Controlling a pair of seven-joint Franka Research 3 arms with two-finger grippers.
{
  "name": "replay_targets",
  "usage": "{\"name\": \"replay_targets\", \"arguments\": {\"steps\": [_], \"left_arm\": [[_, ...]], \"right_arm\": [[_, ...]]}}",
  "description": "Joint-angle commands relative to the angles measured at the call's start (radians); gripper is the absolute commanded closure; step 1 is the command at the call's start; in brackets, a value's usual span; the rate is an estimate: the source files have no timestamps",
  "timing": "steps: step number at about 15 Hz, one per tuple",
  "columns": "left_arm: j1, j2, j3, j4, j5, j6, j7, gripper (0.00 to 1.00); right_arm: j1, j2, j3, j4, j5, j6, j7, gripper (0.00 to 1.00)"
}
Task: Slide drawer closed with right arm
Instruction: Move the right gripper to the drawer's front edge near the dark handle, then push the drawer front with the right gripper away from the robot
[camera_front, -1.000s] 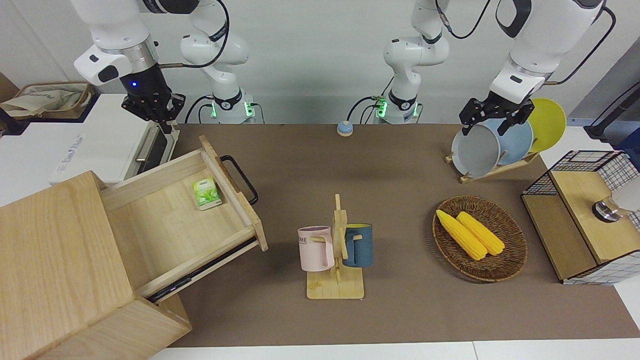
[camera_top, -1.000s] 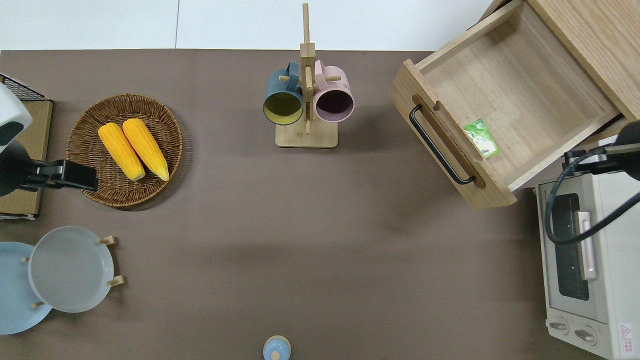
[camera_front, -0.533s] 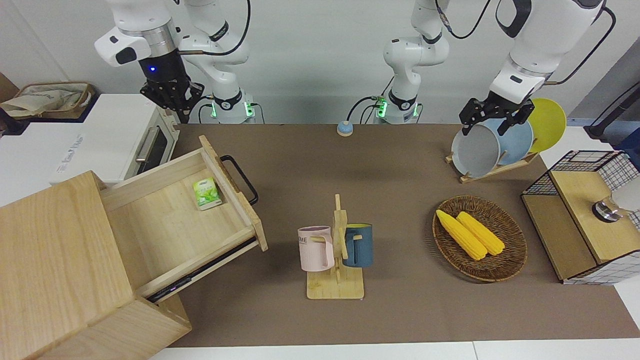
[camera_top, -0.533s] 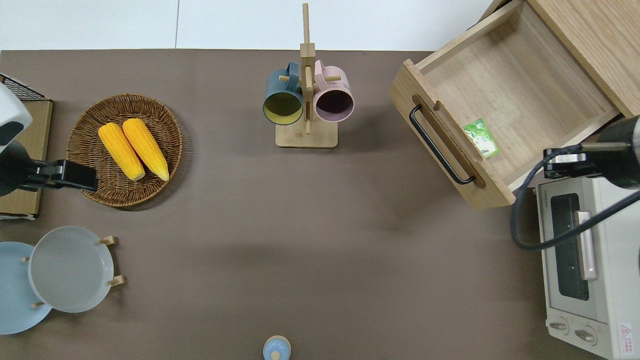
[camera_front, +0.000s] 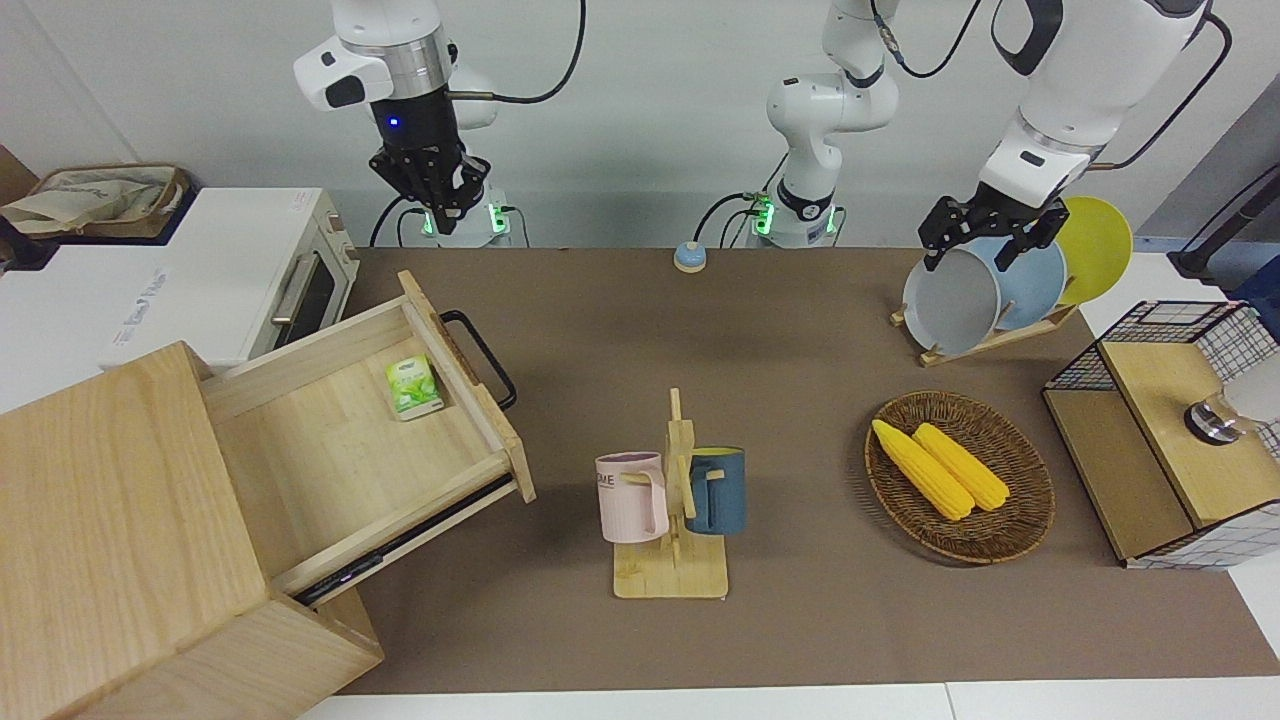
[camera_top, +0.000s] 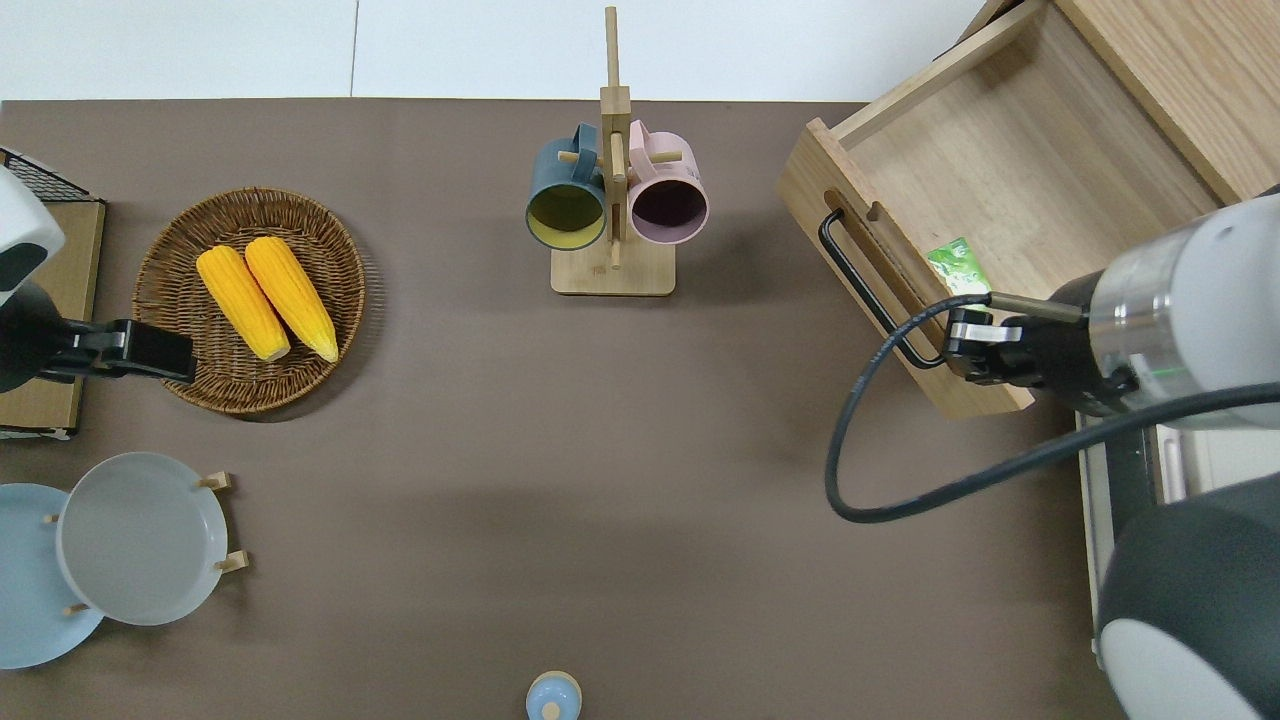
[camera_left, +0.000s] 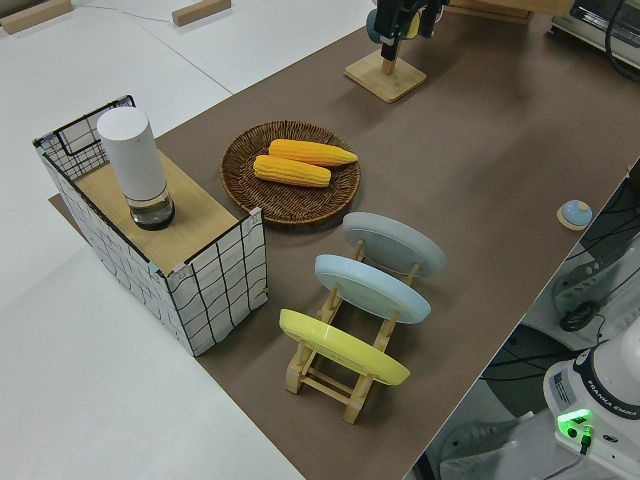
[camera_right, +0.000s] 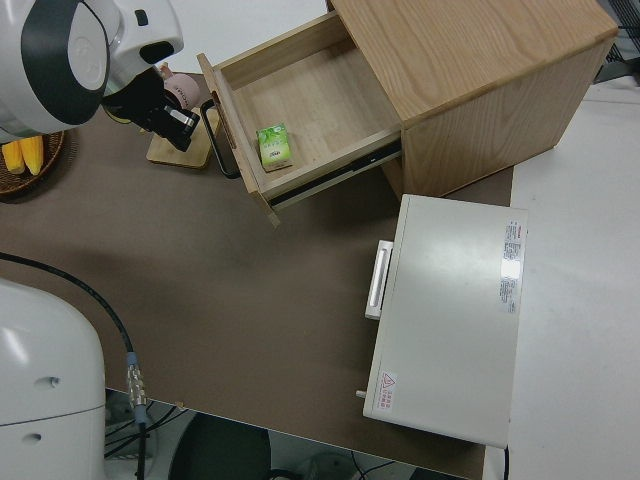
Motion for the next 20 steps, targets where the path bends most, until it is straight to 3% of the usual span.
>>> {"name": "replay_targets", "arguments": {"steps": [1, 9, 17, 20], "left_arm": [[0.005, 0.013, -0.007, 0.024, 0.017, -0.02, 0.01, 0.01], [0.005, 0.011, -0.007, 0.024, 0.017, -0.02, 0.01, 0.01], [0.005, 0.011, -0.007, 0.024, 0.017, -0.02, 0.01, 0.01], [0.005, 0.011, -0.007, 0.024, 0.017, -0.02, 0.01, 0.01]], "right_arm": [[-0.004, 0.022, 0.056, 0.008, -0.02, 0.007, 0.135, 1.0], [0.142, 0.113, 0.055, 0.005, -0.071, 0.071, 0.508, 1.0], [0.177, 0.19, 0.053, 0.002, -0.071, 0.116, 0.807, 1.0], [0.177, 0.225, 0.053, -0.002, -0.069, 0.118, 0.851, 1.0]]}}
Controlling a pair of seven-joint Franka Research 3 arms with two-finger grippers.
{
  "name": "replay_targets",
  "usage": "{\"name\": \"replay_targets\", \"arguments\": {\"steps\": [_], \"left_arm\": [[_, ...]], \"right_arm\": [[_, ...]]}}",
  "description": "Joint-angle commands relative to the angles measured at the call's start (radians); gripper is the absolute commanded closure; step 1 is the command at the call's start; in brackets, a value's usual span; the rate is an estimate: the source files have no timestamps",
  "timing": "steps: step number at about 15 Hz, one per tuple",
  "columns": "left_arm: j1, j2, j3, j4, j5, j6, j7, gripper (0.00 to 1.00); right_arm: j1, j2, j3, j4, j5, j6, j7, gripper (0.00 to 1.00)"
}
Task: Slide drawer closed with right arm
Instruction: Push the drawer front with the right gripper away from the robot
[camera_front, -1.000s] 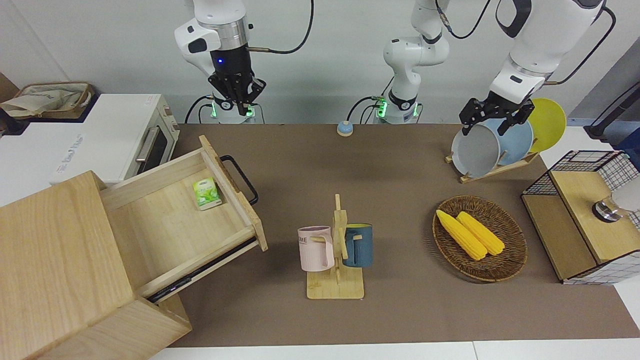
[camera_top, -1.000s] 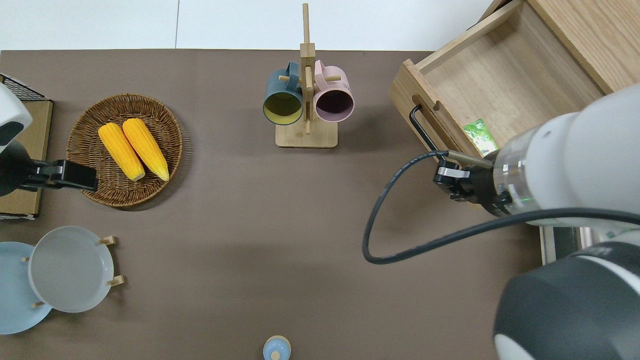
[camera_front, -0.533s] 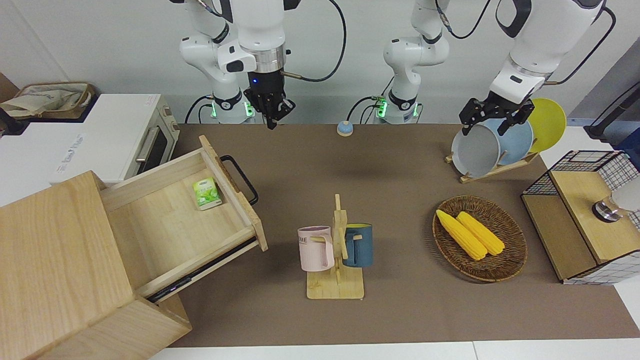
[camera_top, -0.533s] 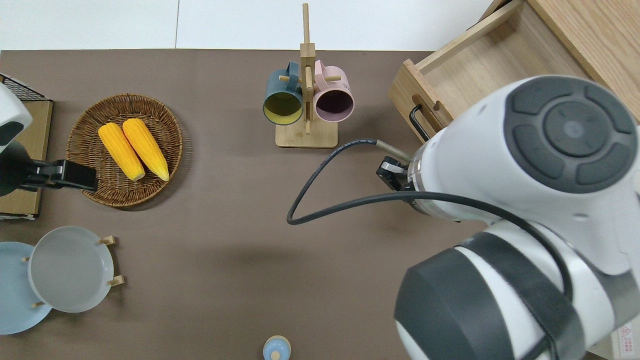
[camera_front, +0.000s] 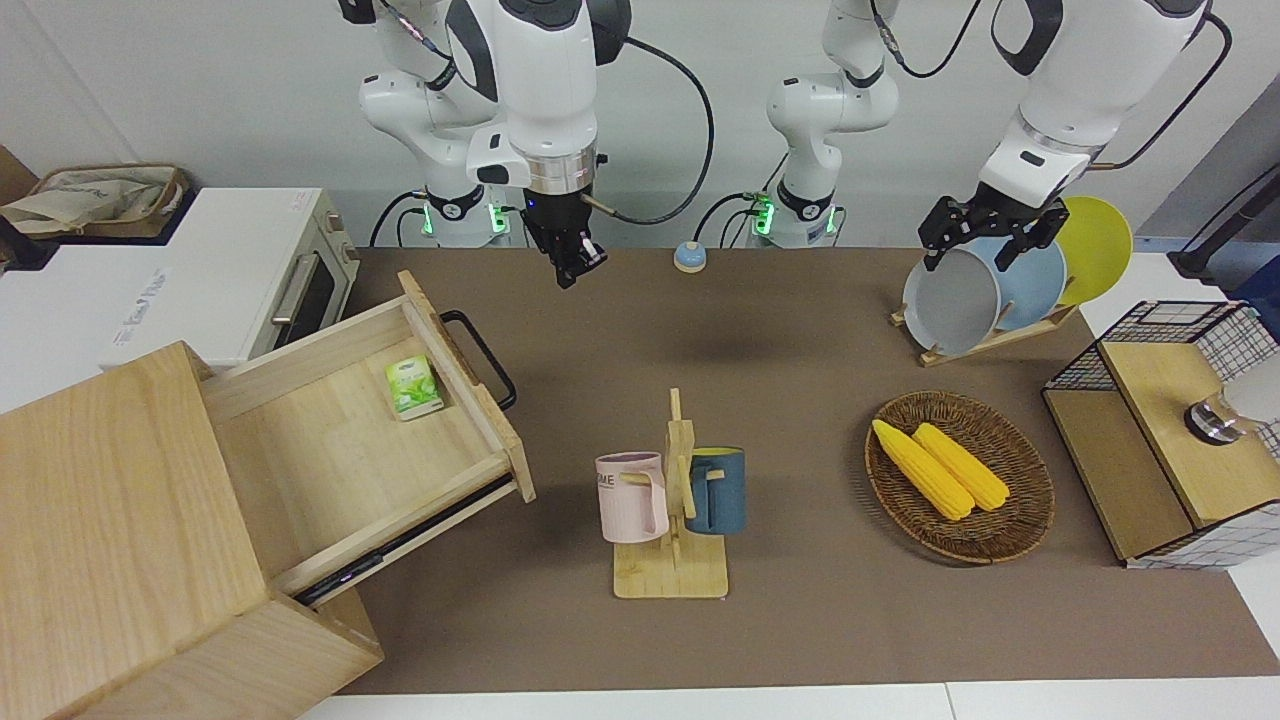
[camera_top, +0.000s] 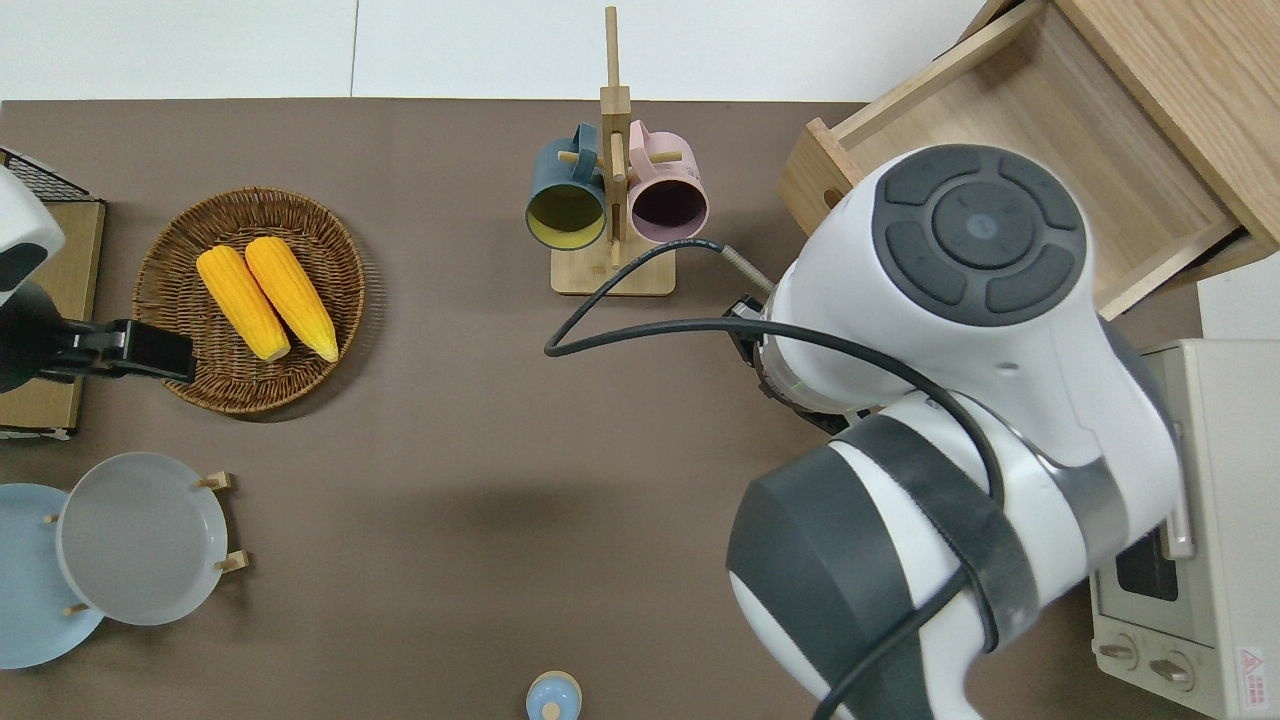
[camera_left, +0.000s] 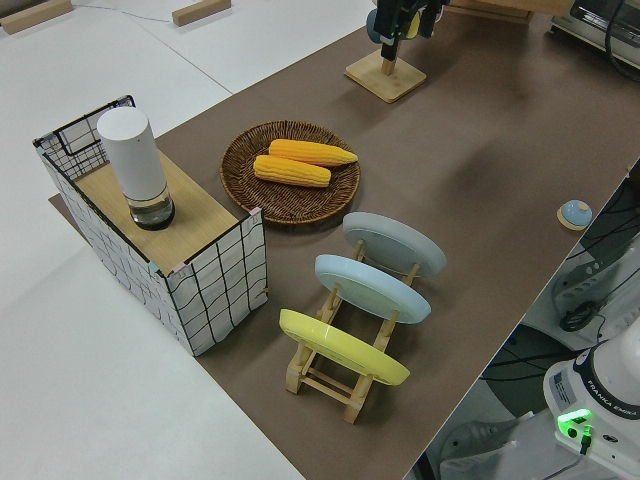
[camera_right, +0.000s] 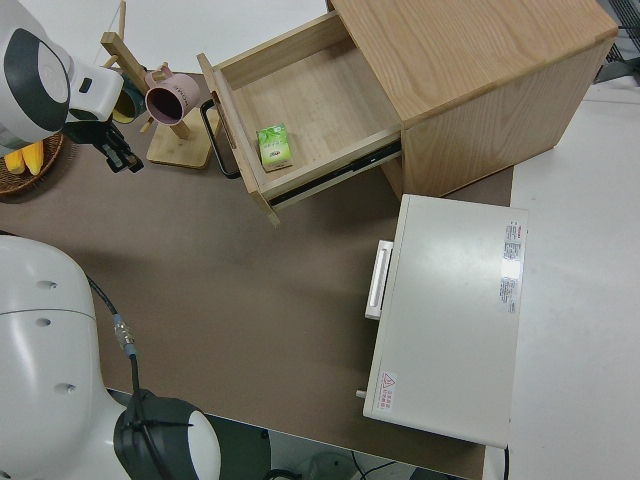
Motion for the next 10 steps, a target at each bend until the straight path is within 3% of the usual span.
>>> {"name": "replay_targets", "arguments": {"steps": [1, 7, 10], "left_arm": [[0.005, 0.011, -0.007, 0.024, 0.017, -0.02, 0.008, 0.01], [0.005, 0.011, -0.007, 0.026, 0.017, -0.02, 0.01, 0.01], [0.005, 0.011, -0.007, 0.024, 0.017, -0.02, 0.01, 0.01]], "right_arm": [[0.001, 0.051, 0.002, 0.0, -0.01, 0.02, 0.078, 1.0], [-0.015, 0.112, -0.009, -0.016, -0.021, 0.071, 0.106, 1.0], [-0.018, 0.135, -0.033, -0.015, -0.033, 0.071, 0.104, 1.0]]}}
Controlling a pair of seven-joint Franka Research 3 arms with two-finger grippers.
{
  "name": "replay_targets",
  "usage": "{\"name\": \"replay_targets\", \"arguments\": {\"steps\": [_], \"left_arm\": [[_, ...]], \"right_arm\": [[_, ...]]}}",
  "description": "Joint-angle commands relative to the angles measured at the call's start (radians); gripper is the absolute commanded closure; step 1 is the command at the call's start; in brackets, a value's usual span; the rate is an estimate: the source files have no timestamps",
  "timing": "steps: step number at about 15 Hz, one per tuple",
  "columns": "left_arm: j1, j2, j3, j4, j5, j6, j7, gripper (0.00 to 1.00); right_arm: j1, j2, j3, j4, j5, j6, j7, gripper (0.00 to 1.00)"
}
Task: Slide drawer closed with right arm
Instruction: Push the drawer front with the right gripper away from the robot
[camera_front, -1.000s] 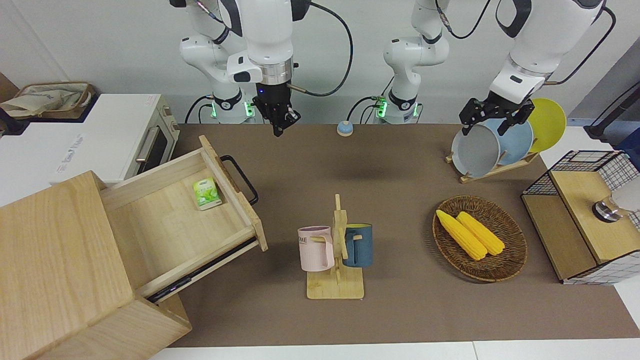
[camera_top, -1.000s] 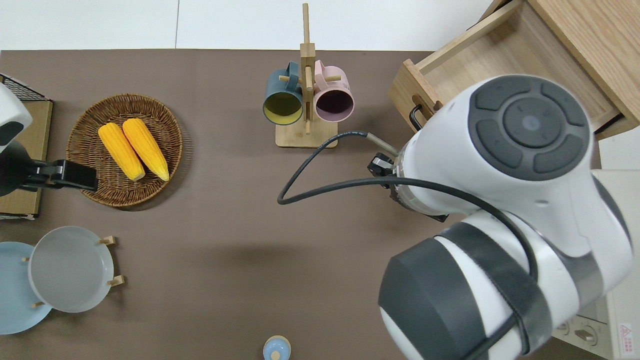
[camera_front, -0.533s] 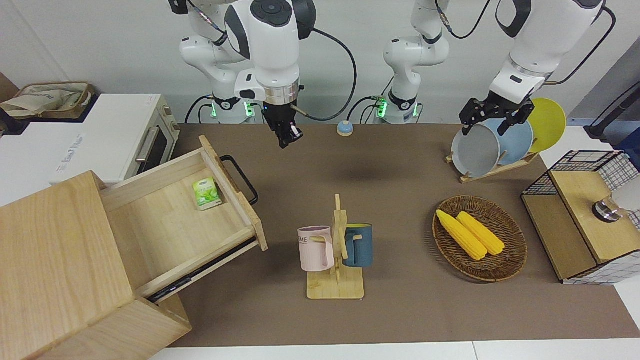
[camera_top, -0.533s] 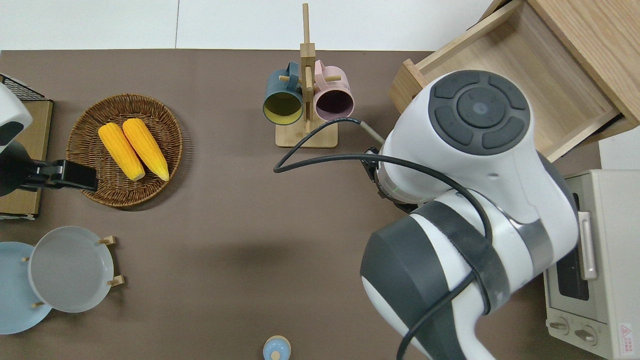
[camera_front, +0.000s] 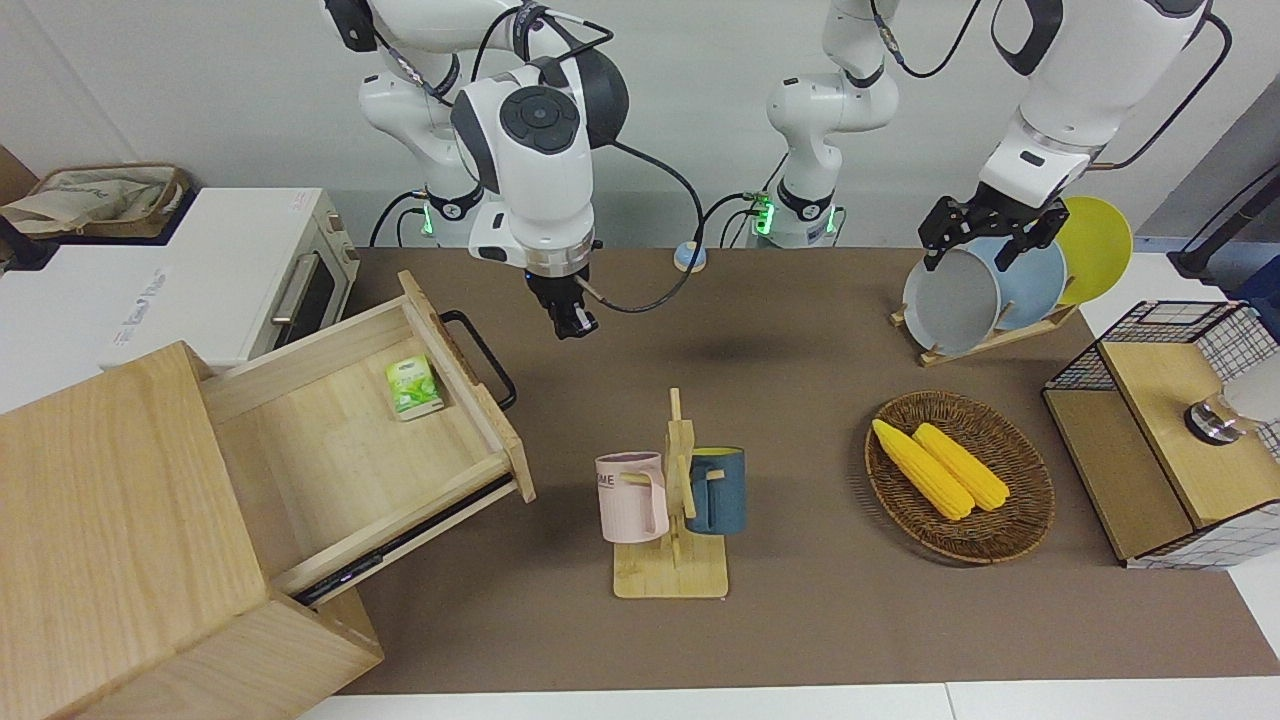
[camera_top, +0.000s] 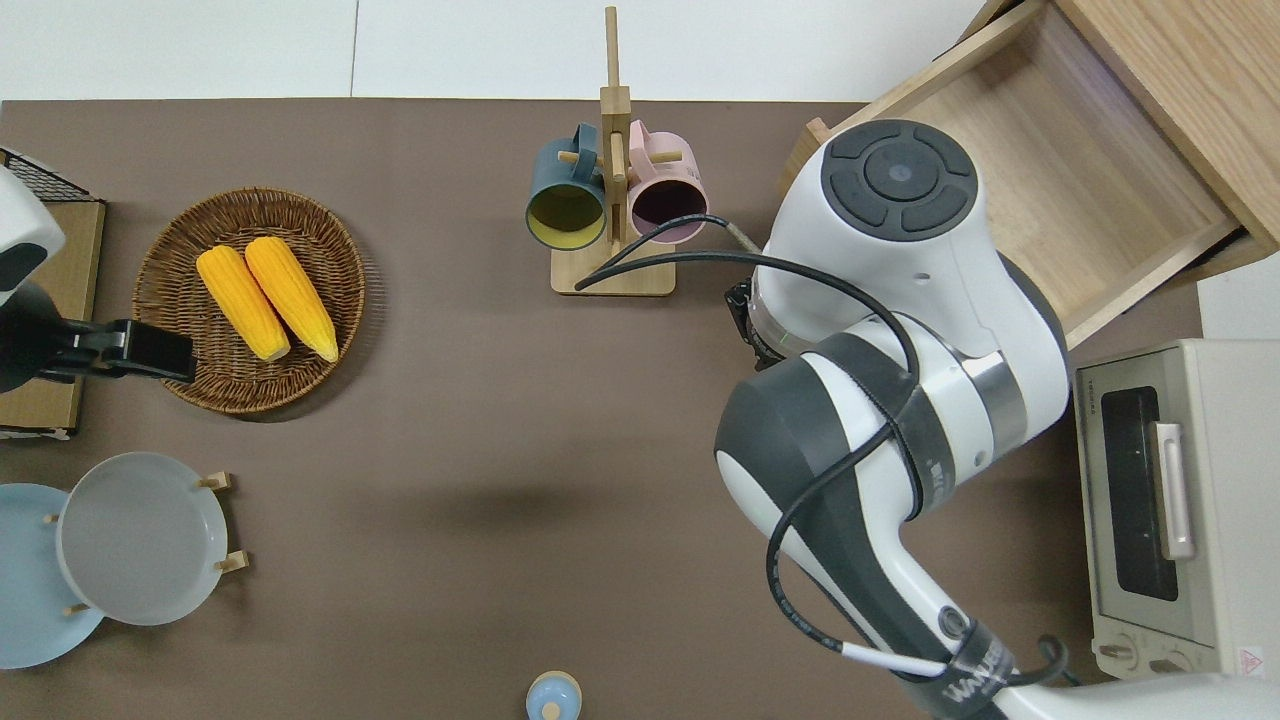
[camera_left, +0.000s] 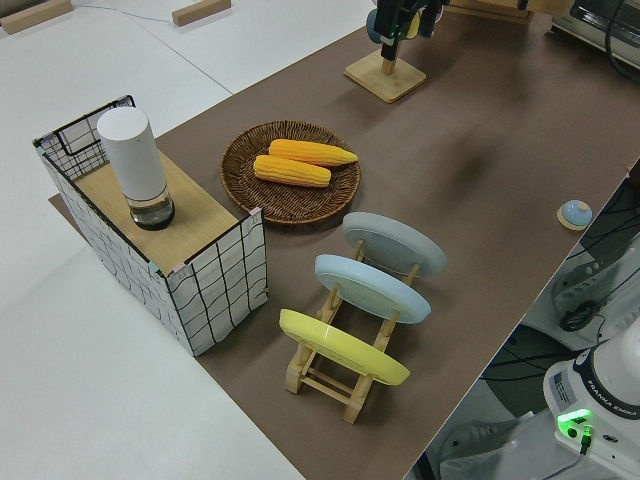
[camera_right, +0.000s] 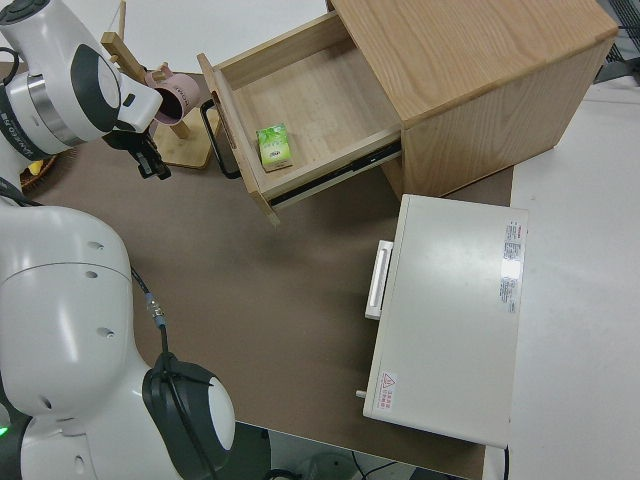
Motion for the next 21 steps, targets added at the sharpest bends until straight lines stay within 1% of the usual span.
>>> {"name": "replay_targets", "arguments": {"steps": [1, 2, 4, 8, 12, 13, 17, 21], "left_arm": [[0.005, 0.011, -0.007, 0.024, 0.017, -0.02, 0.01, 0.01], [0.005, 0.011, -0.007, 0.026, 0.017, -0.02, 0.01, 0.01], [0.005, 0.011, -0.007, 0.024, 0.017, -0.02, 0.01, 0.01], [0.005, 0.011, -0.007, 0.024, 0.017, -0.02, 0.01, 0.01], [0.005, 0.011, -0.007, 0.024, 0.017, -0.02, 0.01, 0.01], [0.005, 0.011, -0.007, 0.024, 0.017, -0.02, 0.01, 0.01], [0.005, 0.011, -0.007, 0.026, 0.017, -0.02, 0.01, 0.01], [0.005, 0.011, -0.007, 0.024, 0.017, -0.02, 0.01, 0.01]], "right_arm": [[-0.012, 0.022, -0.009, -0.004, -0.027, 0.02, 0.02, 1.0], [-0.014, 0.025, -0.011, -0.004, -0.033, 0.02, 0.018, 1.0], [-0.014, 0.033, -0.035, -0.004, -0.051, 0.018, 0.012, 1.0], [-0.034, 0.06, -0.039, 0.006, -0.084, 0.027, 0.001, 1.0], [-0.052, 0.071, -0.039, 0.006, -0.1, 0.081, -0.028, 1.0], [-0.055, 0.074, -0.039, 0.008, -0.104, 0.086, -0.034, 1.0], [-0.063, 0.086, -0.052, 0.026, -0.116, 0.138, -0.058, 1.0], [-0.101, 0.092, -0.059, 0.041, -0.113, 0.179, -0.098, 1.0]]}}
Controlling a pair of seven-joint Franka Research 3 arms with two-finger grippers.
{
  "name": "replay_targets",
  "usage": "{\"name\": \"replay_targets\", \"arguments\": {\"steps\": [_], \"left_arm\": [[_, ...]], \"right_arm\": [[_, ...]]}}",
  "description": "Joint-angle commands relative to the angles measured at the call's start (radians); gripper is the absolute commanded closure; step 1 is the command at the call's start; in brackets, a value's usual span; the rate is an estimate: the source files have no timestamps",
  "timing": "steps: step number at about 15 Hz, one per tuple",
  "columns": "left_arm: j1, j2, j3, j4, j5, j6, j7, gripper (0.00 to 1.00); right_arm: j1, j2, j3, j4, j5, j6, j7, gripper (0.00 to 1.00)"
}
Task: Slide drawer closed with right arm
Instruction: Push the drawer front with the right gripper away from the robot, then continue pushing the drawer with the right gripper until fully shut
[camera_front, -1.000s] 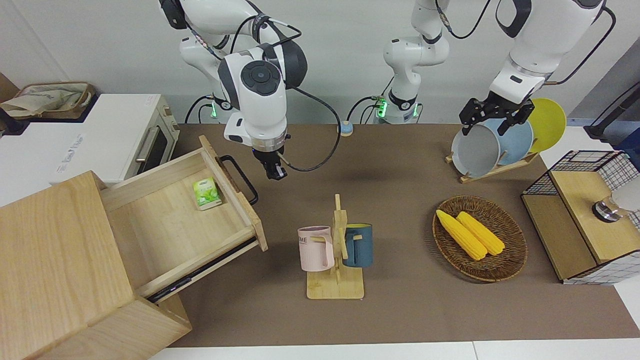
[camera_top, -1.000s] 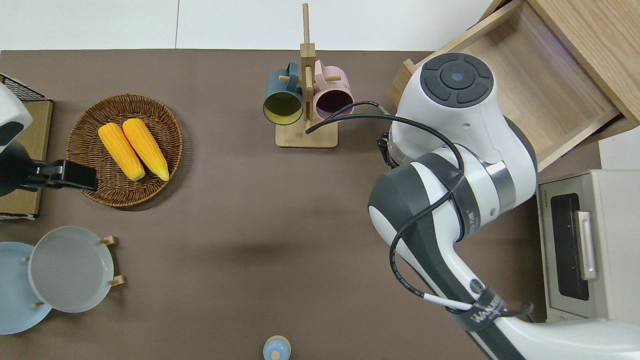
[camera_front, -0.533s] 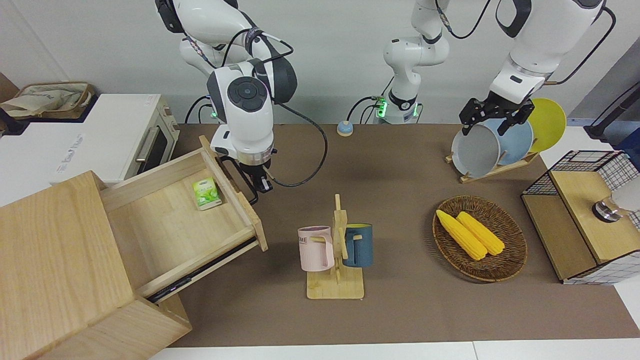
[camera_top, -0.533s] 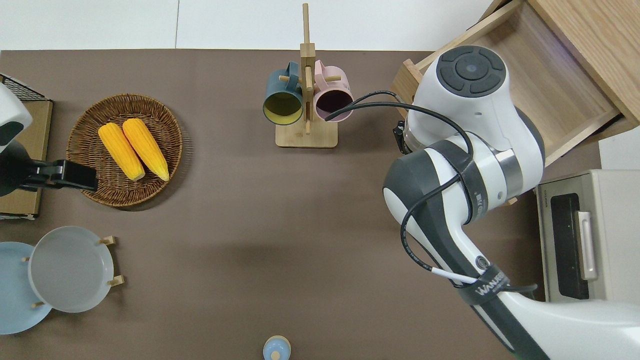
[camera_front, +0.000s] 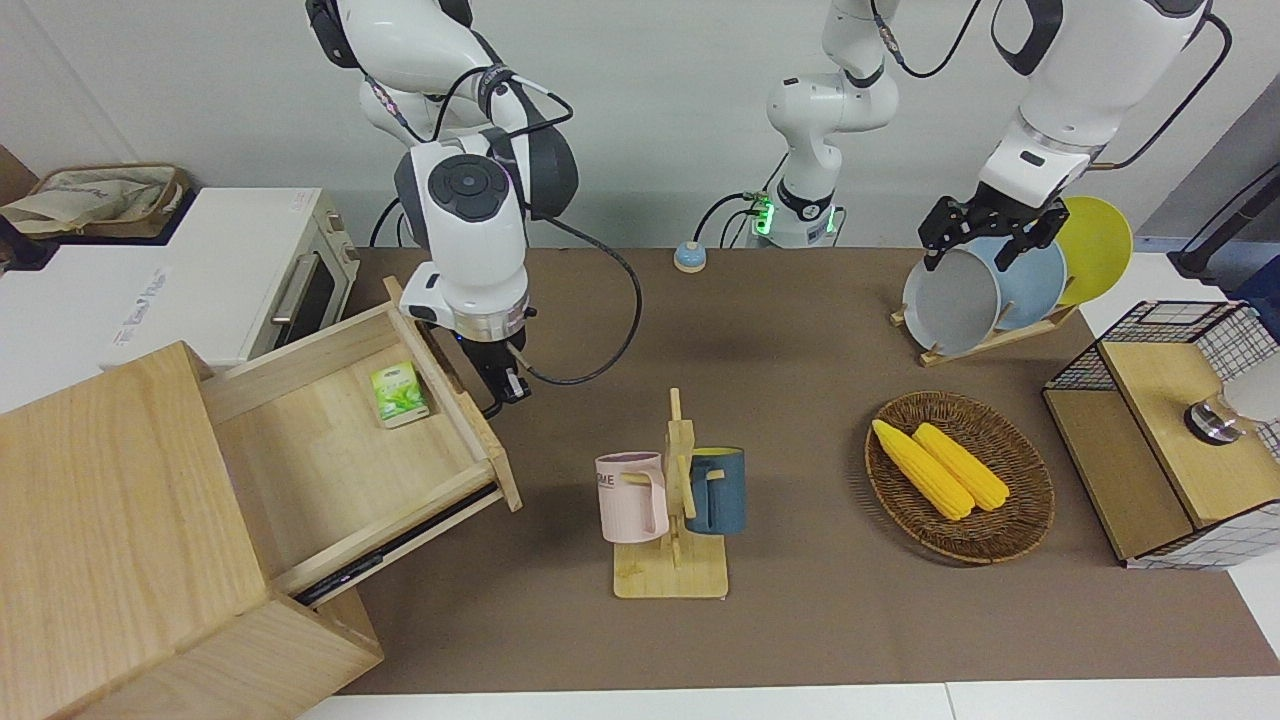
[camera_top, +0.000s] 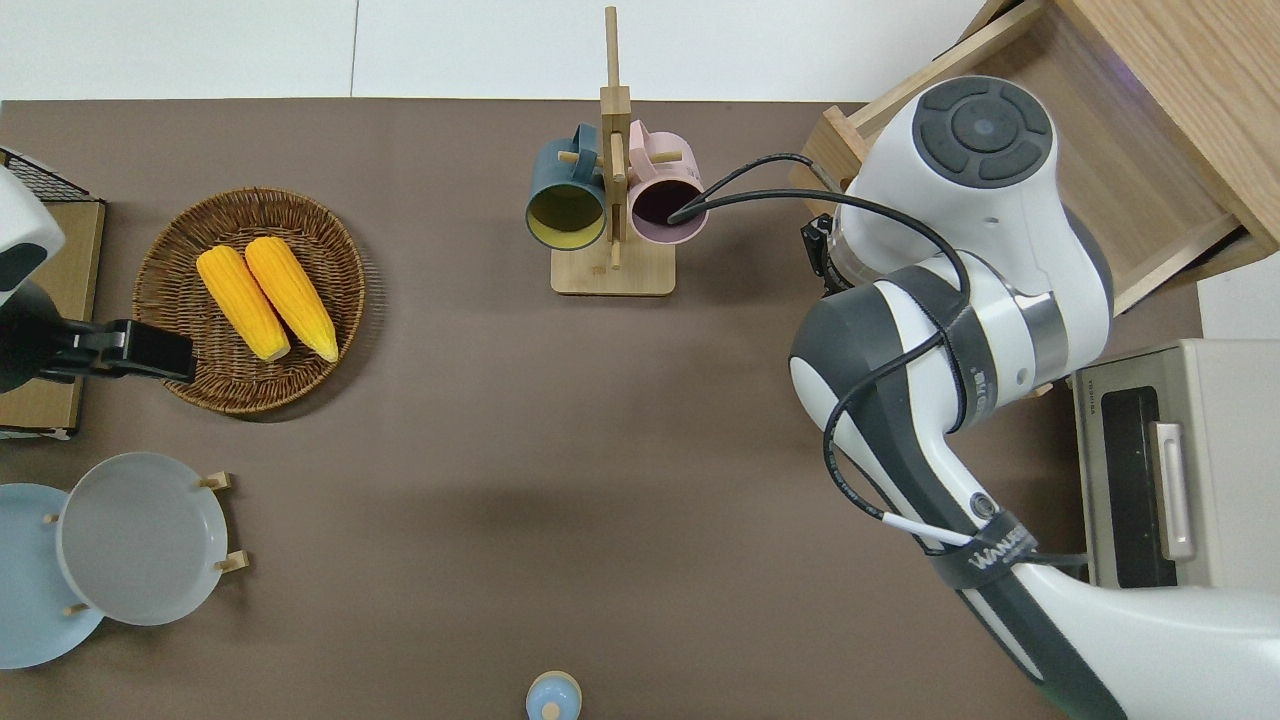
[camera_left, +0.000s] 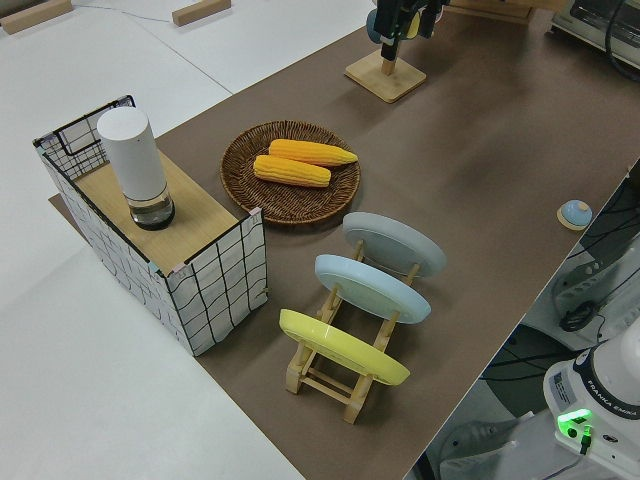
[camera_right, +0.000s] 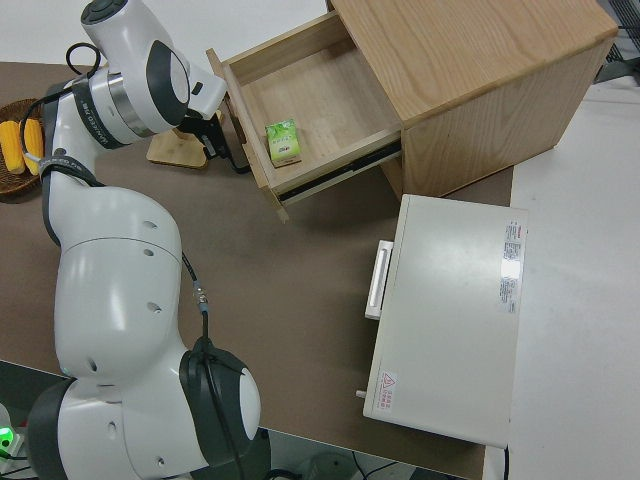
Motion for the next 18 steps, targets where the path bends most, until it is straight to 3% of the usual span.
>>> {"name": "replay_targets", "arguments": {"steps": [1, 10, 18], "left_arm": [[0.005, 0.011, -0.007, 0.024, 0.017, -0.02, 0.01, 0.01], [0.005, 0.011, -0.007, 0.026, 0.017, -0.02, 0.01, 0.01], [0.005, 0.011, -0.007, 0.024, 0.017, -0.02, 0.01, 0.01]], "right_arm": [[-0.05, 0.026, 0.008, 0.035, -0.02, 0.039, -0.058, 1.0], [-0.139, 0.043, 0.009, 0.069, -0.017, 0.04, -0.176, 1.0], [-0.199, 0.058, 0.006, 0.072, -0.017, 0.059, -0.282, 1.0]]}}
